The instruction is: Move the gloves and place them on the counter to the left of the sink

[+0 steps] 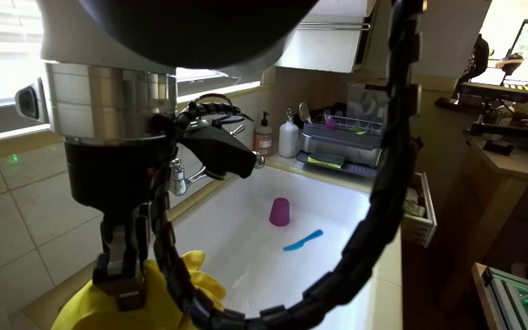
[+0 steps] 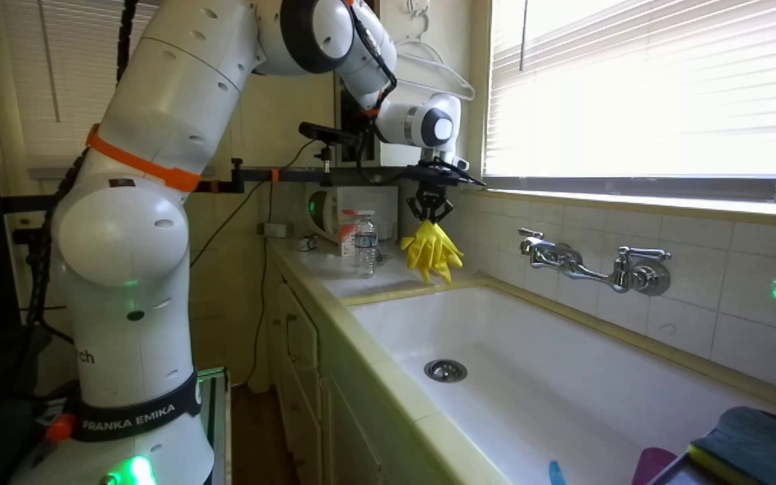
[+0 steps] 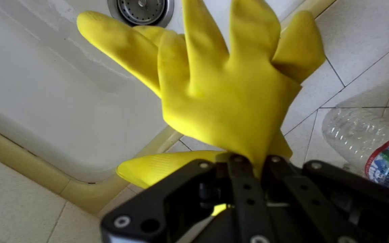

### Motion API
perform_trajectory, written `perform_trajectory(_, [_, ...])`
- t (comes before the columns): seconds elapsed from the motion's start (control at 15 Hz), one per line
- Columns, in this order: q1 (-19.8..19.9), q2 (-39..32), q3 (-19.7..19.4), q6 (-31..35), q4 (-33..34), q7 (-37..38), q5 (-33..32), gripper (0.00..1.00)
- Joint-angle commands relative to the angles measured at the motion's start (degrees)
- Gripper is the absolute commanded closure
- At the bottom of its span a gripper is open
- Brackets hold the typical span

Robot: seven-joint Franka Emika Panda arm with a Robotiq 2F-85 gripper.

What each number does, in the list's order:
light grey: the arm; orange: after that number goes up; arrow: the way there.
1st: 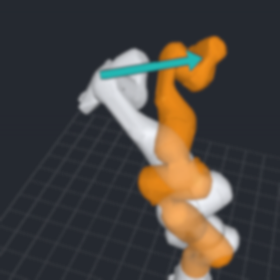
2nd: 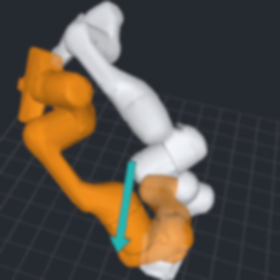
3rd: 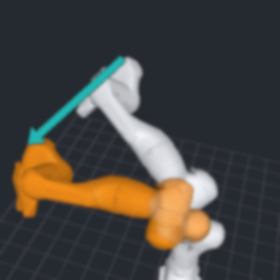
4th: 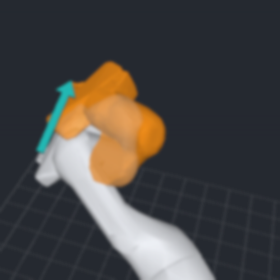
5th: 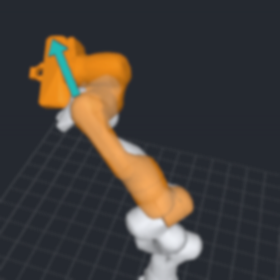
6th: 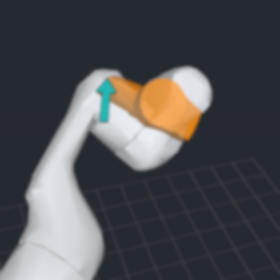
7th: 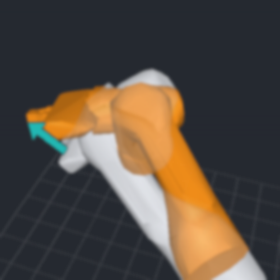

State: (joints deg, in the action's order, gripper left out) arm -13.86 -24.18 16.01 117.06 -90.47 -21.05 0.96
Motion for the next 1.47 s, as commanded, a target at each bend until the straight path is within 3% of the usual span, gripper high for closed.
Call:
perform_trajectory(0.0, [-0.2, -0.2, -0.1, -0.3, 0.5, 0.1, 0.0, 0.94])
perform_trajectory(0.33, [-0.2, -0.3, -0.1, -0.3, 0.5, 0.1, 0.0, 0.94])
perform_trajectory(0.4, [-0.1, -0.5, 0.1, 0.6, 0.5, 0.1, 0.6, 0.99])
perform_trajectory(0.6, [-0.1, -1.2, 0.8, 3.9, 1.1, 0.1, 2.4, 0.99])
perform_trajectory(1.4, [1.6, -4.0, 4.6, 11.7, 1.2, -1.5, 16.6, 0.99])
